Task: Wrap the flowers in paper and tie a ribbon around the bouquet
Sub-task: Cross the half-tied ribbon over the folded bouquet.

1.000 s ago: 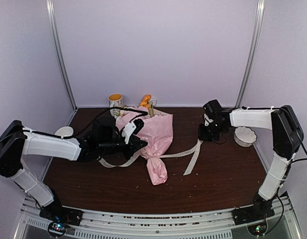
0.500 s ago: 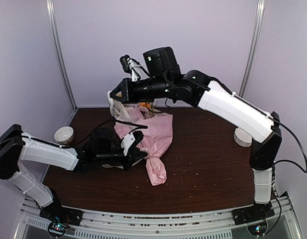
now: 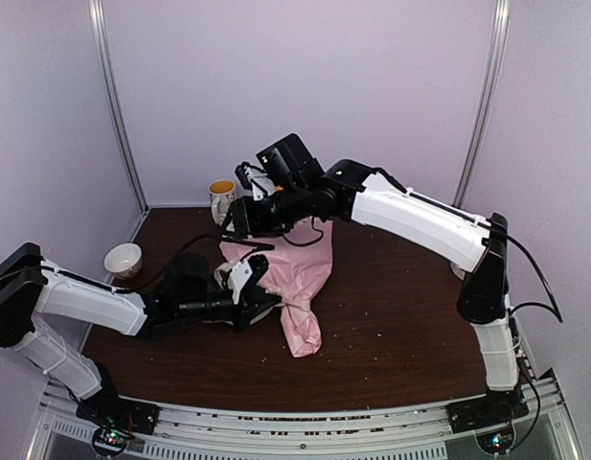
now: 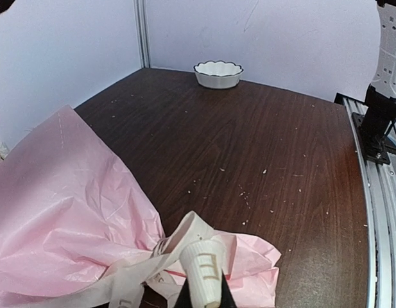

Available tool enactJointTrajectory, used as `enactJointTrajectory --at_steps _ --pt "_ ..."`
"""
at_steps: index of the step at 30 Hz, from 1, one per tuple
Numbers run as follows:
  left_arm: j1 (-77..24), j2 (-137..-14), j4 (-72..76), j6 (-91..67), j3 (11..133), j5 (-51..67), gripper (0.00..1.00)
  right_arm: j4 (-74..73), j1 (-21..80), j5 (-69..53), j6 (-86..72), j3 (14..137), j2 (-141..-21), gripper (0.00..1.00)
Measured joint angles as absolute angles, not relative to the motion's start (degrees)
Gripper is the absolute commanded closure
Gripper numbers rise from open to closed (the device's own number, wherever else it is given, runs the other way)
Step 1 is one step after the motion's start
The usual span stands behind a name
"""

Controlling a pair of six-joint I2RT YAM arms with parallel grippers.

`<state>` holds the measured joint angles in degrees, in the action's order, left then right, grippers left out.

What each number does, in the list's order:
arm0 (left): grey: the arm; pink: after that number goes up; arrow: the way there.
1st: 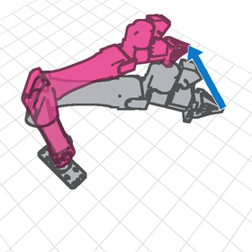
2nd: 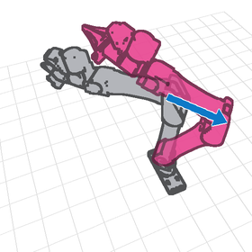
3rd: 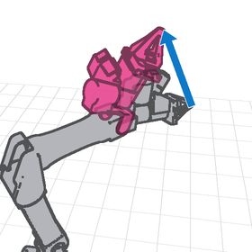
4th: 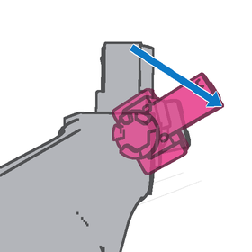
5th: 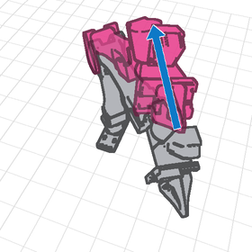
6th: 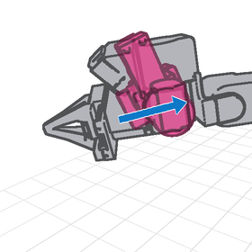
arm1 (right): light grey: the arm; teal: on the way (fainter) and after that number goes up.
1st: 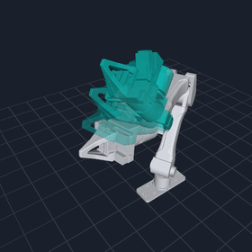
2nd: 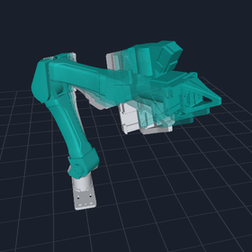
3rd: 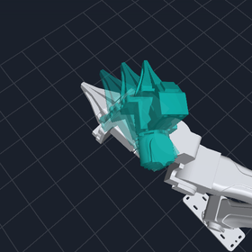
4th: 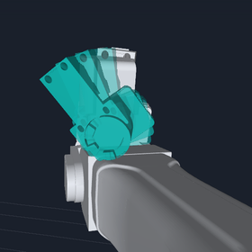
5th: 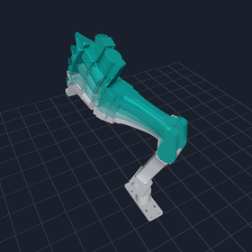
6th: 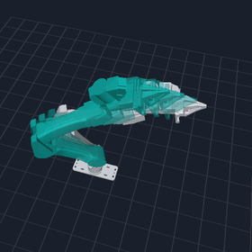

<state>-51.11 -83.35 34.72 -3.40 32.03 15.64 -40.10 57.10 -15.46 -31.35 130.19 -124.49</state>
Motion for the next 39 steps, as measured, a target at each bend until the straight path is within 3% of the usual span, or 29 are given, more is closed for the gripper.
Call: enactJointTrajectory --at_steps 4,11,18,24,32,34,36,39 --pt "-51.1 -83.4 37.1 -5.5 31.6 15.7 1.00 -39.1 55.0 -17.2 -29.5 126.0 -120.4 0.43" --pt "-50.6 -85.6 42.7 -10.2 31.6 18.2 1.00 -29.5 48.4 -27.6 -25.3 98.0 -102.0 0.47" --pt "-48.9 -87.2 45.6 -13.8 31.6 20.3 1.00 -19.0 48.5 -38.6 -20.8 80.8 -96.4 0.42" --pt "-48.7 -87.4 45.9 -14.3 31.6 20.9 1.00 -17.6 48.8 -40.1 -18.2 78.7 -98.1 0.40" --pt "-48.7 -87.5 45.5 -14.3 31.6 21.3 1.00 -14.6 48.8 -42.9 -17.8 79.8 -101.8 0.46" --pt "-48.7 -87.5 45.3 -14.3 31.6 21.3 1.00 -14.1 48.8 -43.7 -18.0 79.9 -102.7 0.55" --pt "-48.7 -87.5 45.2 -14.3 31.6 21.3 1.00 -13.5 48.8 -44.6 -18.2 79.9 -103.2 0.77" --pt "-48.7 -87.5 44.9 -14.2 31.6 21.3 1.00 -12.8 48.8 -45.7 -18.9 80.0 -103.5 0.98"
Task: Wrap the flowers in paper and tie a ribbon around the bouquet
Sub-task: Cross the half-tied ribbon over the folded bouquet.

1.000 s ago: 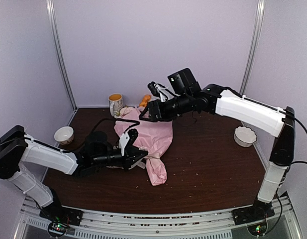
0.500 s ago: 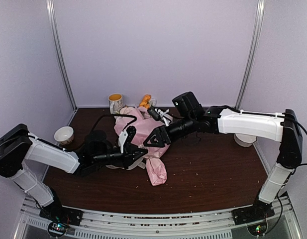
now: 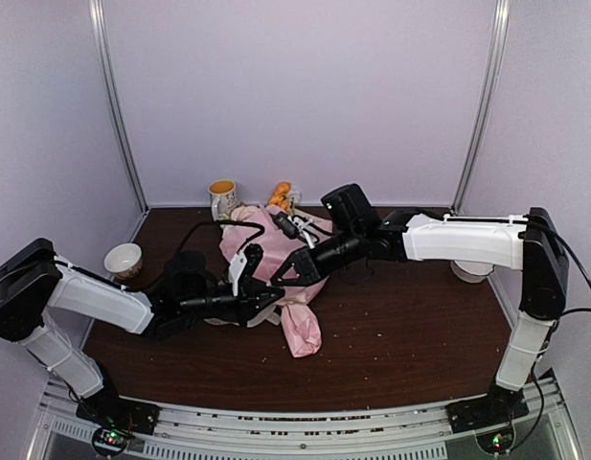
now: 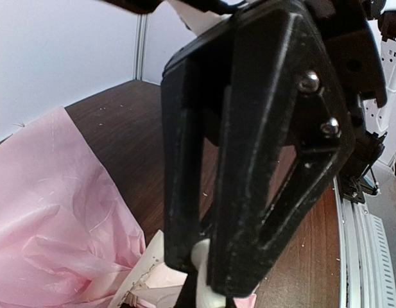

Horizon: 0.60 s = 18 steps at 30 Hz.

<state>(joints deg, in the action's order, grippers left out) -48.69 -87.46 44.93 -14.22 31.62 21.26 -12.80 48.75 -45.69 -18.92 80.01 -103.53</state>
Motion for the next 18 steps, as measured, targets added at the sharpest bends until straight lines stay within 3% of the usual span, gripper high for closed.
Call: enactJointTrajectory --at_steps 3,6,9,12,18 --pt "-48.7 -87.5 44.5 -14.0 31.9 21.3 0.99 -12.6 48.8 -46.5 -18.9 80.2 -103.5 1.00" --pt "-48.7 -87.3 42.4 -13.6 32.9 21.1 0.50 -12.8 48.6 -46.4 -18.6 80.2 -103.5 1.00" --pt "-48.7 -85.7 37.6 -13.0 33.4 19.7 0.26 -12.8 48.1 -46.2 -18.4 80.2 -103.5 1.00" --pt "-48.6 -81.1 31.4 -11.5 33.3 17.7 0.18 -13.2 47.7 -45.8 -18.4 80.2 -103.5 1.00" --pt "-43.0 -71.9 21.8 -10.6 33.5 16.0 0.23 -13.8 47.2 -44.6 -18.2 80.2 -103.5 1.00"
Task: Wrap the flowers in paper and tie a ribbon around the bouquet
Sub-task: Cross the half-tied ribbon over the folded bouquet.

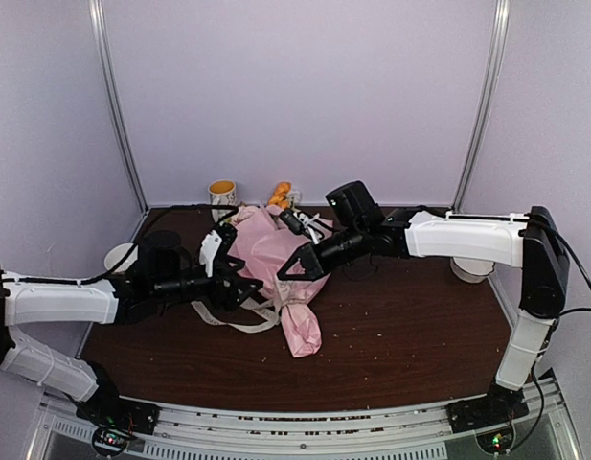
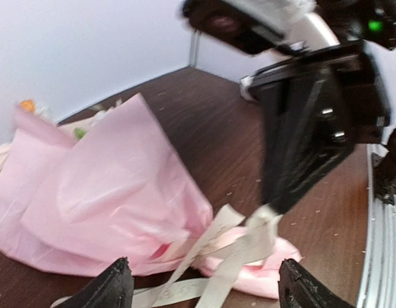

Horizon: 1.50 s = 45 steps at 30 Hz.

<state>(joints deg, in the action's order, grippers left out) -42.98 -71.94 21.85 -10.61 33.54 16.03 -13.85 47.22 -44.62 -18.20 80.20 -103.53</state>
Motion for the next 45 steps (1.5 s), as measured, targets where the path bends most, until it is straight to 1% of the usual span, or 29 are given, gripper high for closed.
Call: enactJointTrajectory --at_steps 1,3,8,13,17,20,21,22,23,24,25,31,35,38,41,45 --pt "-41.6 -71.9 19.9 -10.7 33.9 15.1 0.28 -13.9 47.2 -44.5 -18.2 80.2 -103.5 1.00" --pt "-38.1 -73.6 14.3 -11.6 35.7 12.3 0.31 -13.9 47.2 -44.4 -18.2 80.2 -103.5 1.00" --pt "-28.7 -84.5 4.6 -15.3 43.1 8.3 0.31 -13.9 47.2 -43.9 -18.2 80.2 -103.5 1.00" --pt "-27.2 -94.6 -1.1 -15.9 49.5 6.3 0.31 -14.1 47.2 -43.2 -18.2 80.2 -103.5 1.00" --pt "-27.1 -100.2 -3.2 -16.1 52.3 6.2 0.43 -14.4 47.2 -42.8 -18.1 80.2 -103.5 1.00" --pt "-27.0 -101.0 -6.0 -16.6 52.3 7.0 0.48 -14.6 47.2 -42.2 -18.0 80.2 -103.5 1.00" --pt "-27.0 -101.0 -6.8 -16.9 52.3 7.6 0.51 -14.8 47.2 -42.1 -18.0 80.2 -103.5 1.00" --pt "-27.0 -100.9 -7.4 -17.4 52.3 8.1 0.59 -14.9 47.2 -41.9 -17.9 80.2 -103.5 1.00" --pt "-27.0 -100.9 -7.7 -17.8 52.1 8.6 0.74 -15.0 47.2 -41.9 -17.9 80.2 -103.5 1.00" --pt "-27.0 -100.7 -7.8 -18.6 51.7 9.0 0.91 -15.1 47.2 -41.7 -17.9 80.2 -103.5 1.00" --pt "-27.0 -100.3 -7.8 -19.0 51.0 9.1 1.00 -15.1 47.2 -41.7 -17.9 80.2 -103.5 1.00" --pt "-27.2 -95.0 -9.0 -19.6 46.8 9.5 1.00 -15.4 47.2 -40.6 -17.9 80.2 -103.5 1.00" --pt "-29.9 -83.6 -11.3 -17.7 45.1 9.5 1.00 -17.1 47.0 -38.8 -18.1 81.4 -103.5 1.00" --pt "-35.8 -74.1 -12.9 -14.7 45.0 9.6 1.00 -17.3 46.5 -38.0 -18.5 82.7 -103.7 1.00" --pt "-45.2 -66.6 -15.3 -11.1 45.0 10.5 1.00 -16.6 45.9 -37.6 -19.1 83.5 -104.2 1.00" --pt "-55.0 -62.6 -16.4 -8.5 44.9 12.1 1.00 -16.7 45.6 -37.1 -19.9 85.7 -106.1 1.00"
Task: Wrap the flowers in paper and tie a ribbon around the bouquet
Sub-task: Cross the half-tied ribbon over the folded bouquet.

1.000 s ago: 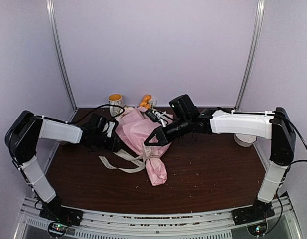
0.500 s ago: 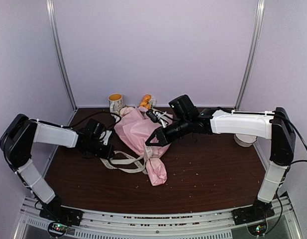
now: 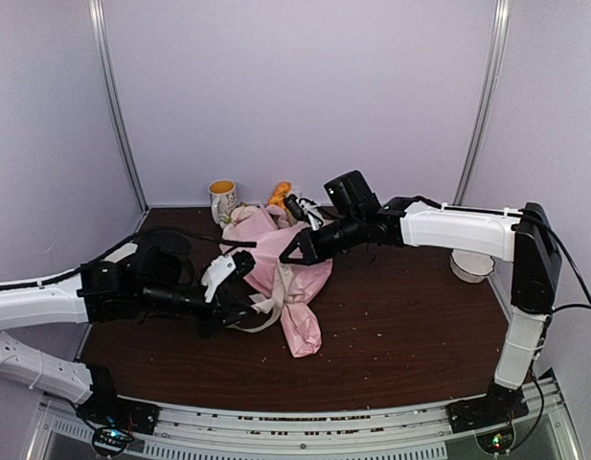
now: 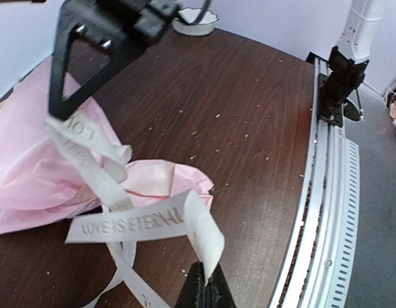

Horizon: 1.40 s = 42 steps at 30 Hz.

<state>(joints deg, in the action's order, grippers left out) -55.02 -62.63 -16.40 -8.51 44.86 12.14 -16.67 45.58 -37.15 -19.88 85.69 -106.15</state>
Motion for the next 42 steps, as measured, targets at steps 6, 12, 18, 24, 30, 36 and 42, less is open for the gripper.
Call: enactJointTrajectory --at_steps 6,12,18,24,30,36,42 --pt "-61.2 -68.0 -14.6 -1.8 50.9 13.8 1.00 -16.4 45.6 -37.0 -19.9 86.8 -107.8 1.00" --pt "-64.7 -89.0 -14.4 9.1 71.9 17.1 1.00 -16.9 45.6 -37.0 -19.6 86.8 -108.7 1.00" --pt "-67.8 -103.6 -17.0 18.0 84.9 13.4 0.66 -17.1 45.6 -37.2 -18.8 86.8 -108.7 1.00" --pt "-71.5 -107.6 -16.3 23.5 87.9 4.0 0.03 -17.3 45.6 -37.6 -17.6 86.8 -108.7 1.00" --pt "-71.0 -104.3 -9.9 24.2 82.0 1.0 0.03 -17.3 45.6 -37.9 -16.8 86.7 -108.7 1.00" --pt "-65.7 -91.2 -0.6 15.9 68.8 1.7 0.39 -16.1 45.6 -38.1 -18.0 85.7 -108.4 1.00" --pt "-51.7 -74.8 13.6 2.2 50.2 -0.4 0.25 -11.4 45.9 -37.3 -23.3 81.2 -107.6 1.00"
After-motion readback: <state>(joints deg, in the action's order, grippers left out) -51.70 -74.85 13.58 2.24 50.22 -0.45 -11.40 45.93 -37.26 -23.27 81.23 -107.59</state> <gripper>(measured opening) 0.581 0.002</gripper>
